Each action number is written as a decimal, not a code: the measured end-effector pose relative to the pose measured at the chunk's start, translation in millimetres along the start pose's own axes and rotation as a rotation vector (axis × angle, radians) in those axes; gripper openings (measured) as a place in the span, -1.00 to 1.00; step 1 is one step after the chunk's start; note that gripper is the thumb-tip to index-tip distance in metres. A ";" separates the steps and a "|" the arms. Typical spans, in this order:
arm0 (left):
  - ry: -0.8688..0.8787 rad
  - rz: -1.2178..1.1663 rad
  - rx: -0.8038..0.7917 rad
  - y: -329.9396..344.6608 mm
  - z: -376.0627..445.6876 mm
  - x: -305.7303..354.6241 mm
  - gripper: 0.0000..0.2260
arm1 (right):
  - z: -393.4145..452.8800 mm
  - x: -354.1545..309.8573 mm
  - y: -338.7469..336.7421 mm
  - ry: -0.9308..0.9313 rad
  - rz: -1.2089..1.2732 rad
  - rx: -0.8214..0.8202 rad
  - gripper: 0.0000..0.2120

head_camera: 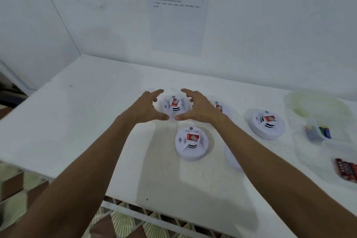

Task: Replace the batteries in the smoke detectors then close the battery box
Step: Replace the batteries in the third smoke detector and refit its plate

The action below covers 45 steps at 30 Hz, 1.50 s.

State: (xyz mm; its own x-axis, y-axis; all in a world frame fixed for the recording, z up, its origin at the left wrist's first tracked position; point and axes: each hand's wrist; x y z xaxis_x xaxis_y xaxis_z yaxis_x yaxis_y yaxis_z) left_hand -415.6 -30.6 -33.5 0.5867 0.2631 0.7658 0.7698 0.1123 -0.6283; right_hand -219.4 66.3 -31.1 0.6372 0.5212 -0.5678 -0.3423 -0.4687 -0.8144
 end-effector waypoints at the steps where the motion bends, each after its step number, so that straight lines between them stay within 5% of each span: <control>1: -0.017 0.003 -0.015 0.5 3.2 -2.5 -0.08 | 7.8 1.0 2.4 0.010 -0.035 -0.034 0.05; 5: -0.092 0.001 -0.049 7.6 11.7 -11.8 -0.05 | 25.3 7.1 11.8 0.034 -0.126 -0.108 0.11; 11: -0.020 -0.092 -0.010 17.3 5.8 -8.4 -0.51 | 24.0 10.9 12.6 0.015 -0.106 -0.084 0.03; 22: 0.264 -0.330 -0.024 28.6 -66.6 107.4 -0.40 | -97.4 22.9 -73.1 -0.102 0.069 0.230 -0.03; 29: 0.432 -0.290 -0.183 83.9 -83.5 199.4 -0.41 | -197.3 70.6 -139.7 -0.101 -0.114 0.146 -0.01; 34: 0.496 -0.341 -0.246 134.5 -86.5 247.5 -0.36 | -251.4 111.6 -163.6 -0.086 0.092 0.242 -0.08; 39: 0.498 -0.243 -0.359 180.0 -95.0 275.4 -0.06 | -289.8 151.3 -173.5 -0.149 0.466 0.296 -0.11; 45: 0.514 -0.293 -0.307 208.7 -98.9 297.9 -0.11 | -310.6 178.5 -172.0 -0.127 0.574 0.289 -0.04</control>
State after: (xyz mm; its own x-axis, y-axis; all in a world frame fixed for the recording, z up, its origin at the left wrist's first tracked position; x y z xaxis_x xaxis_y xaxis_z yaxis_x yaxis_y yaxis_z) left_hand -55.3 -23.5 77.0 0.3289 -0.2359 0.9144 0.9075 -0.1887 -0.3751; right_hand 167.7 18.5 45.0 0.2175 0.3340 -0.9172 -0.7868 -0.4961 -0.3672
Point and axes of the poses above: each hand's wrist, its own z-axis towards the middle knuckle, its own y-axis out of the palm, x = y × z, and after that the axes turned 12 degrees about -z, right-handed
